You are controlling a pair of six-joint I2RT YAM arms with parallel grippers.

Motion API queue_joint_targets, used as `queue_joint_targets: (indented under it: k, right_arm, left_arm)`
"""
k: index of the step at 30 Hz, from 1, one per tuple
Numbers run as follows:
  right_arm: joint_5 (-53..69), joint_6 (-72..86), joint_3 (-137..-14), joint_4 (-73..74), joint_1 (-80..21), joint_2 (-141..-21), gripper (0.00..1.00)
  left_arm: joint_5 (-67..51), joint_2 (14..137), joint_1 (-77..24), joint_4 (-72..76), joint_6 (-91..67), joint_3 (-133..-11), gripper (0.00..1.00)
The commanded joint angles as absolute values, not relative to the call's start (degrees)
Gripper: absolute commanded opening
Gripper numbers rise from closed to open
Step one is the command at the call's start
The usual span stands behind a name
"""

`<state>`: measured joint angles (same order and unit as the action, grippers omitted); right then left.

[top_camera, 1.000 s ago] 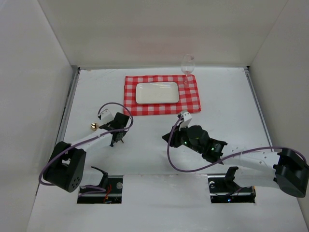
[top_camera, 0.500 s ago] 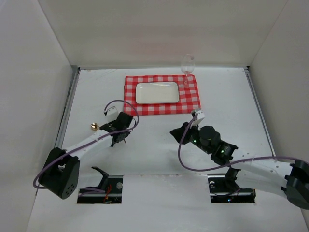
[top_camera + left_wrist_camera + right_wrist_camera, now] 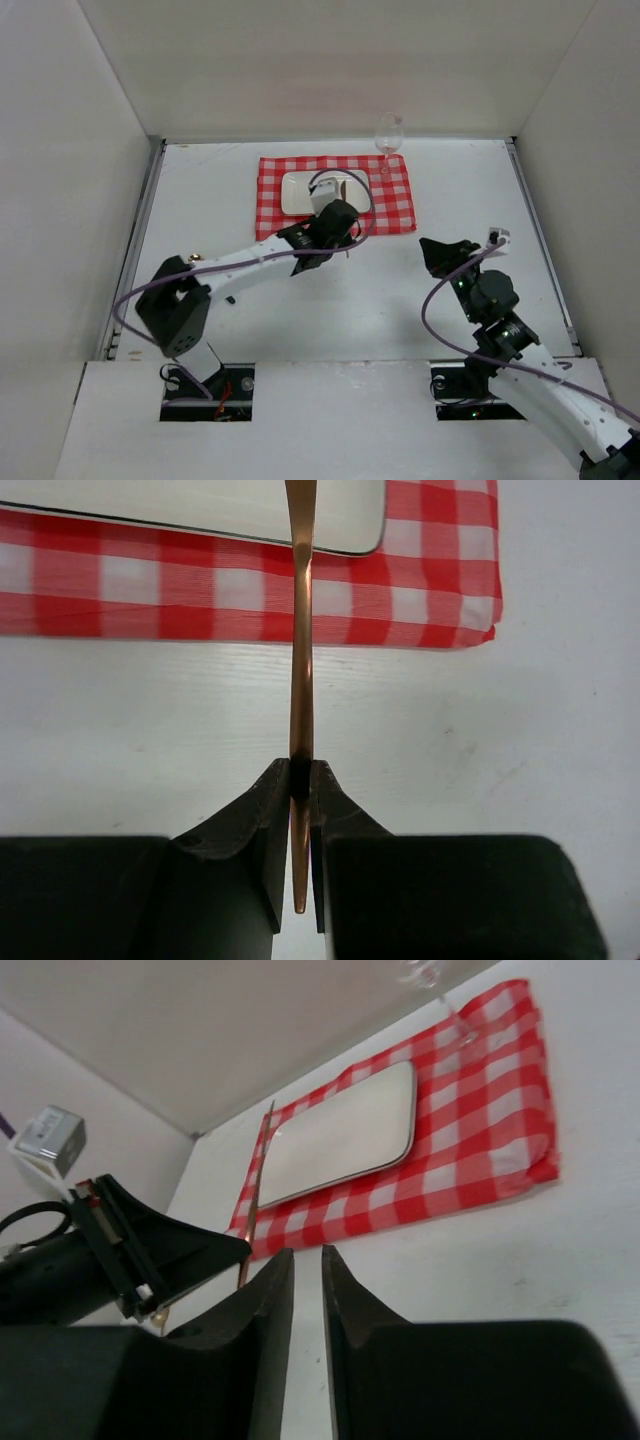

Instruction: Set the dinner table for one person

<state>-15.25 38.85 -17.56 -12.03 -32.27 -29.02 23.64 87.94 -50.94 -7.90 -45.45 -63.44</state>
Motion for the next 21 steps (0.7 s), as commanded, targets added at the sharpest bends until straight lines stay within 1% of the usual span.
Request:
queue_joint_targets:
  k: [1,2,4,8,11,16,21]
  right_arm:
    - [-18.3,42.5,-15.9,-8.4,-28.4,-24.6,0.2]
    - [-17.8,43.2,-15.6,-7.5,-26.9,-23.6,0.15]
    - [-16.9,44.1,-15.3,-6.6,-25.1,-22.6,0.12]
    - [-16.1,44.3,-15.4,-6.8,-24.7,-23.6,0.11]
    - [-16.0,44.3,-15.3,-7.0,-24.9,-23.8,0.13]
    - [-15.9,44.6,-14.9,-7.4,-24.9,-23.1,0.2]
    - [-15.5,44.6,-15.0,-7.6,-24.9,-23.9,0.25]
  left_arm:
    - [20.8,95.3,-51.5,-1.2,-44.6,-71.1,0.0]
    - [20.0,98.1,-51.7,-0.7,-44.6,-73.5,0.0]
    - [18.4,102.6,-51.6,-0.4,-44.6,-78.0,0.0]
    - [16.6,109.7,-50.7,-0.4,-44.8,-85.5,0.0]
    - [15.4,114.2,-49.5,-0.4,-44.7,-90.6,0.0]
    - [14.3,121.0,-48.1,-2.3,-44.9,-98.9,0.0]
    - [14.7,126.5,-47.2,-4.4,-45.9,-104.8,0.0]
